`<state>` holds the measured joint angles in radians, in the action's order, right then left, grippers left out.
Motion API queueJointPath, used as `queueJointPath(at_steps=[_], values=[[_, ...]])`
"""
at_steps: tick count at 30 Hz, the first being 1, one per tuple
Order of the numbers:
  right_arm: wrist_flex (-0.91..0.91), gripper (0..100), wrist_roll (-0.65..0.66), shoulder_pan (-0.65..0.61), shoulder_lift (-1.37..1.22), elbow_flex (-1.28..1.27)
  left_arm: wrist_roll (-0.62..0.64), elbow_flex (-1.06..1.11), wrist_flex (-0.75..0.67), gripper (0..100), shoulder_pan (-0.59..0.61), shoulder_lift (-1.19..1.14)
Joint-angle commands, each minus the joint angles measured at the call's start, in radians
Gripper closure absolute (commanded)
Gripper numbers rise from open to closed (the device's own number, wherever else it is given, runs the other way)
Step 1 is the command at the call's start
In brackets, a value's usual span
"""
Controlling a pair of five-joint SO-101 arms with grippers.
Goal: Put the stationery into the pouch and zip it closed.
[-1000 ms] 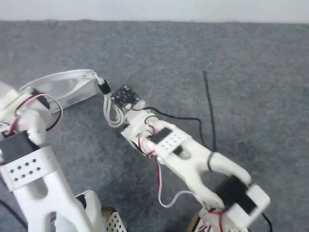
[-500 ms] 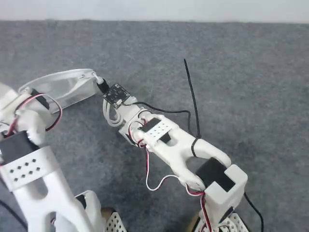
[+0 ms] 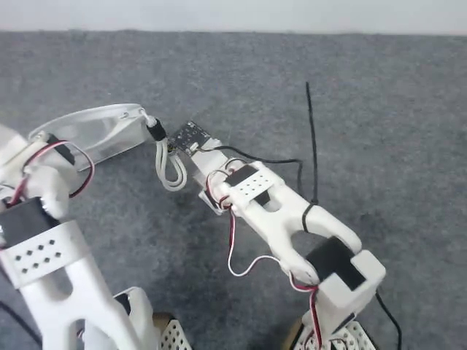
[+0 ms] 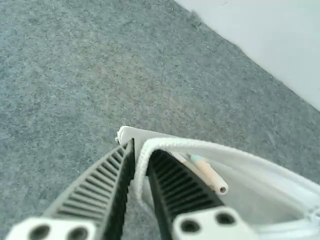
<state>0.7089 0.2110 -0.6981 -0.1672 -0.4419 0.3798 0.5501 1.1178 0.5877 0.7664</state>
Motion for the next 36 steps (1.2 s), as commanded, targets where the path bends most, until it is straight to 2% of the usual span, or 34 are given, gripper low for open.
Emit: queueJointPath(at_steps=[1, 6, 11, 13, 22, 36], values=[[0.134, 99.3, 0.015, 0.035, 0.136, 0.035, 0.014, -0.013, -0.043, 99, 0.003, 0.009], [0.231, 98.8, 0.018, 0.077, 0.193, 0.037, 0.014, -0.013, -0.044, 99, 0.003, 0.009], [0.266, 84.3, 0.017, 0.071, 0.196, 0.037, 0.014, -0.013, -0.044, 99, 0.003, 0.009], [0.266, 81.7, 0.012, 0.07, 0.196, 0.037, 0.014, -0.013, -0.044, 99, 0.003, 0.009], [0.257, 83.8, 0.009, 0.012, 0.174, 0.066, 0.012, -0.013, -0.043, 99, 0.003, 0.009], [0.268, 84.0, 0.015, 0.007, -0.147, 0.302, 0.012, -0.013, -0.041, 99, 0.003, 0.009]])
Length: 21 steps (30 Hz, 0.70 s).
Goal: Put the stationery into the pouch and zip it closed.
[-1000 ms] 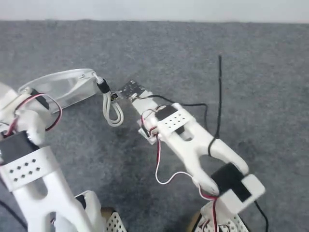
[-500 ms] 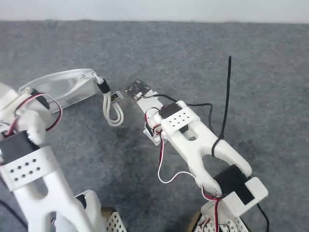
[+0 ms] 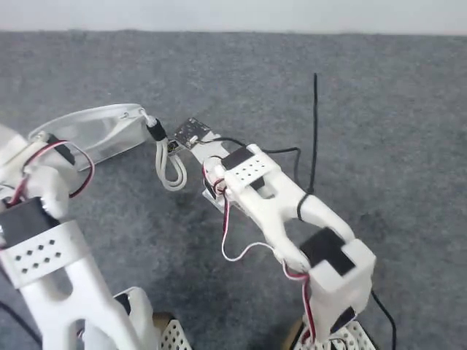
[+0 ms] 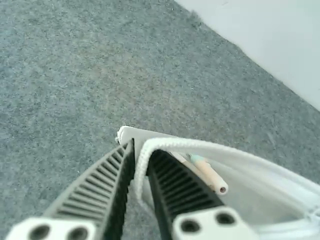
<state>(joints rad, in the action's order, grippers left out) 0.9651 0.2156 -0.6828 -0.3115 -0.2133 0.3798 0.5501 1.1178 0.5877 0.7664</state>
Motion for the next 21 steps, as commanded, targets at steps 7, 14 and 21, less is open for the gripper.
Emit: queueJointPath(at_steps=[7, 14, 21], values=[[0.002, 97.8, 0.014, -0.008, -0.027, 0.078, 0.012, -0.013, -0.04, 99, 0.002, 0.009], [0.064, 99.2, 0.006, -0.004, 0.082, 0.074, 0.012, 0.001, -0.043, 99, -0.003, 0.015], [0.191, 99.2, 0.002, -0.002, 0.278, 0.071, 0.014, 0.002, -0.04, 99, -0.063, 0.015]])
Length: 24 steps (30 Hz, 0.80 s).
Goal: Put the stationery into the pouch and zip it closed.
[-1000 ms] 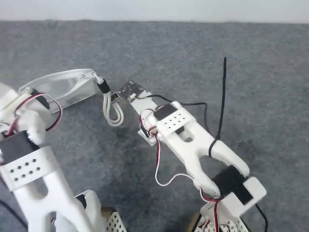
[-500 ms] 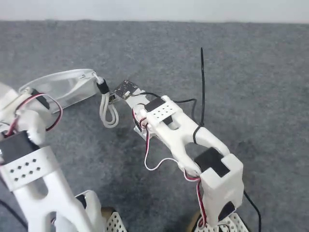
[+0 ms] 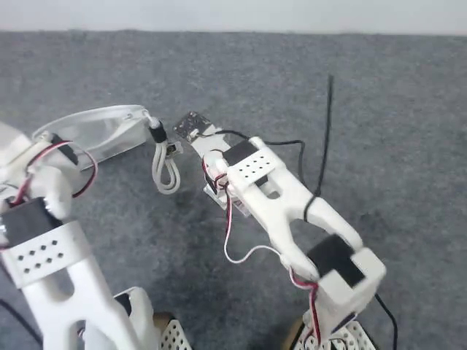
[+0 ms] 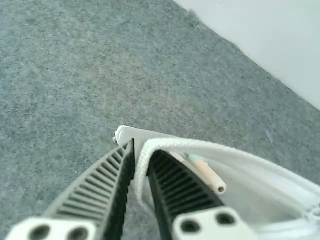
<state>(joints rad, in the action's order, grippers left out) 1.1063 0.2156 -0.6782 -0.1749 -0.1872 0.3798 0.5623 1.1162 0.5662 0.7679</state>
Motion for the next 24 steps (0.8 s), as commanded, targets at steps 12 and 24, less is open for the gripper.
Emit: queueJointPath(at_steps=[12, 24], values=[[-0.162, 99.2, -0.046, -0.012, 0.719, -0.348, 0.012, -0.016, -0.037, 99, -0.247, 0.015], [-0.415, 99.2, -0.069, -0.015, 1.308, -0.686, 0.008, -0.099, 0.08, 99, -0.4, 0.015]])
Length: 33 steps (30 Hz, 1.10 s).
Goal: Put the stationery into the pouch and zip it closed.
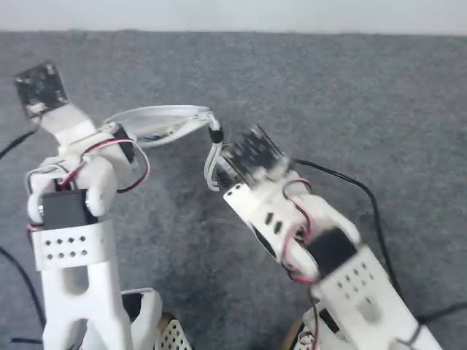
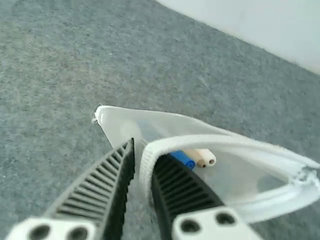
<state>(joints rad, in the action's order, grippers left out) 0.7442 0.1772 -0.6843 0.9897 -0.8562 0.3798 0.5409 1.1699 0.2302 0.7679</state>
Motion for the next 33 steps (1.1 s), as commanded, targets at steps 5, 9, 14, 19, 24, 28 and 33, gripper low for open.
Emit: queueJointPath(at_steps=[5, 9, 14, 19, 24, 28, 33], values=[[-0.127, 99.2, -0.195, -0.008, 0.306, -0.068, -0.038, -0.074, 0.031, 99, -0.135, 0.009], [-0.162, 99.2, -0.276, -0.008, 0.352, -0.069, -0.038, -0.073, 0.031, 99, -0.14, 0.008], [-0.26, 99.2, -0.397, -0.008, 0.32, -0.071, -0.04, -0.059, 0.028, 99, -0.14, 0.008], [-0.472, 99.2, -0.496, -0.008, 0.225, -0.095, -0.04, -0.058, 0.026, 99, -0.14, 0.008], [-0.846, 99.2, -0.493, -0.01, 0.093, -0.203, -0.04, -0.058, 0.026, 99, -0.14, 0.008], [-1.064, 99.2, -0.493, -0.01, -0.019, -0.249, -0.04, -0.058, 0.026, 99, -0.138, 0.008], [-1.213, 99.2, -0.493, -0.01, -0.176, -0.249, -0.04, -0.058, 0.028, 99, -0.137, 0.008]])
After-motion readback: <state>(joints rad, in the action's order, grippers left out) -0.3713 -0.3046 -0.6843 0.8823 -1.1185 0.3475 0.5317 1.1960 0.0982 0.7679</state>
